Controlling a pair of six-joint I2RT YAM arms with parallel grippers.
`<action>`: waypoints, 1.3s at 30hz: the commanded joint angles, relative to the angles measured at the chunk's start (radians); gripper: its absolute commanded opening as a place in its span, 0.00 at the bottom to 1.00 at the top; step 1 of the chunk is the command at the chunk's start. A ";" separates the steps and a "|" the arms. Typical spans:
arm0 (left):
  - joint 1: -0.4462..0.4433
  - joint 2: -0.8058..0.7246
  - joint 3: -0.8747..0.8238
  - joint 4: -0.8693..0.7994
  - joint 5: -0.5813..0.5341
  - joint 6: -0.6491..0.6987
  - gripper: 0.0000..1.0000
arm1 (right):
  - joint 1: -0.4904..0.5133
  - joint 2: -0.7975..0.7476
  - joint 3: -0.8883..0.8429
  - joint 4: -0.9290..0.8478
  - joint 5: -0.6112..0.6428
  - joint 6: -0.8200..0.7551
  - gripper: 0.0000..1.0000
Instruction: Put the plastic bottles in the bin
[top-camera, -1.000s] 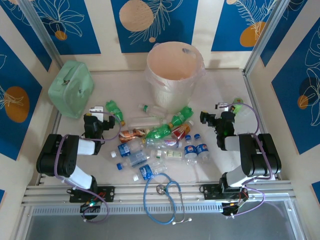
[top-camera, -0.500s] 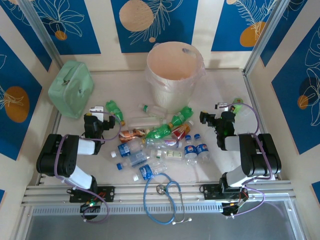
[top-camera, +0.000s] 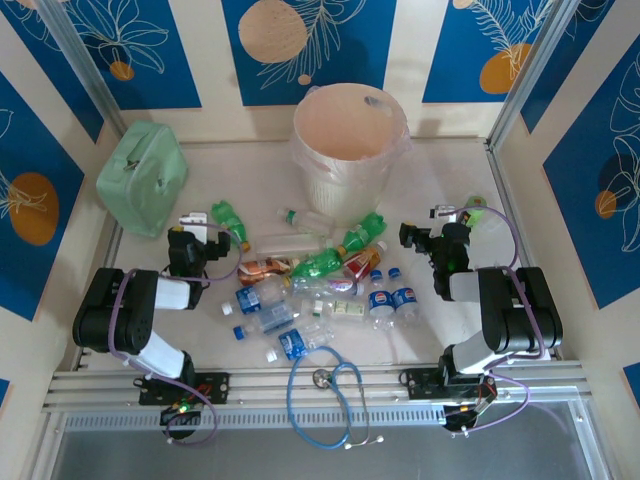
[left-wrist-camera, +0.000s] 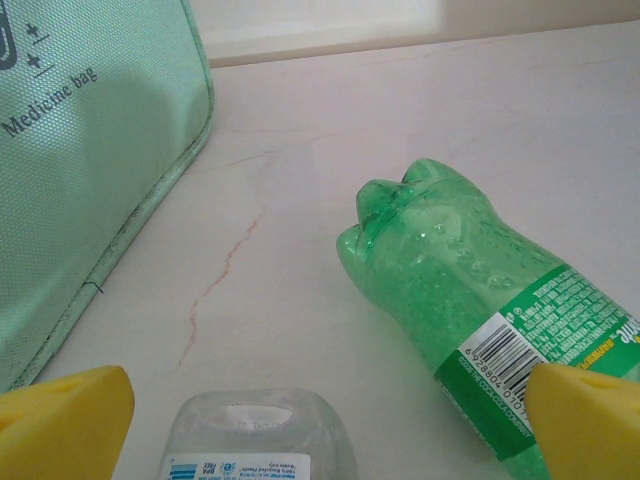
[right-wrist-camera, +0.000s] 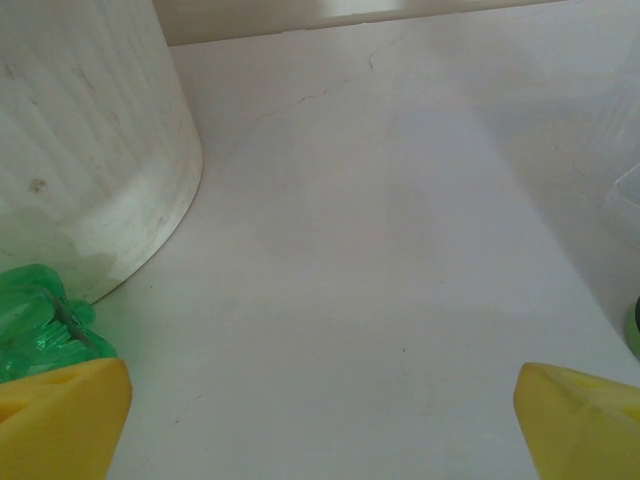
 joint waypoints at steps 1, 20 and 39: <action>-0.011 -0.008 0.024 -0.004 0.001 0.013 1.00 | 0.015 -0.020 0.038 -0.015 0.081 0.021 0.99; -0.433 -0.483 0.612 -1.316 -0.010 -0.544 0.92 | 0.340 -0.346 0.759 -1.900 0.307 0.789 0.99; -0.695 -0.430 0.582 -1.396 -0.011 -0.683 0.88 | 0.425 -0.110 0.537 -1.824 0.040 0.726 0.80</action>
